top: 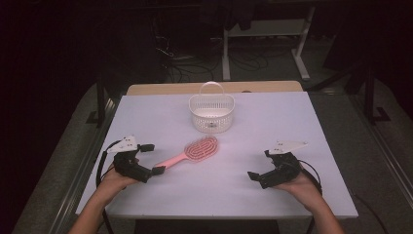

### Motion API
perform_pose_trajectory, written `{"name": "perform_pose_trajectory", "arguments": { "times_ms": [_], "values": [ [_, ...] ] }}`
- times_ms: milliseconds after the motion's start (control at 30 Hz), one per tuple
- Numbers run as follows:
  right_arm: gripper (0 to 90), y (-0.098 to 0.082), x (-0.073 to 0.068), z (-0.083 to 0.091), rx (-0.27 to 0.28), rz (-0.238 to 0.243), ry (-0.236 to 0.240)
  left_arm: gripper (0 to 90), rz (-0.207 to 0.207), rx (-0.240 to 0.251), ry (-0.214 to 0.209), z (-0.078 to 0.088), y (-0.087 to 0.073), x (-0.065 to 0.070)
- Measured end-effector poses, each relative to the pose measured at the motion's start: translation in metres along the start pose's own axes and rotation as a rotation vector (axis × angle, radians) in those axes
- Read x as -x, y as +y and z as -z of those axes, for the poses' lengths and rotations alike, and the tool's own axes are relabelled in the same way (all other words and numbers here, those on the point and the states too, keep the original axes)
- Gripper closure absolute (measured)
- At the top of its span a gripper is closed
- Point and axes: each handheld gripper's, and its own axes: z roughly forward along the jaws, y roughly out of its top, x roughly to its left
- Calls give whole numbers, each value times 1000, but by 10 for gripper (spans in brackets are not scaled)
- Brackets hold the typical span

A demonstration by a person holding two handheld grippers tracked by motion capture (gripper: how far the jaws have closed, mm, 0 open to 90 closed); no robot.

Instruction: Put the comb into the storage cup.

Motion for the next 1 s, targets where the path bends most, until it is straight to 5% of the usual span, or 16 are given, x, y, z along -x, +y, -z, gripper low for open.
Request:
{"name": "perform_pose_trajectory", "arguments": {
  "times_ms": [1000],
  "values": [
    [0,1,-1,4,34,-2,-3,0,1,20,0,2,7,-4]
  ]
}}
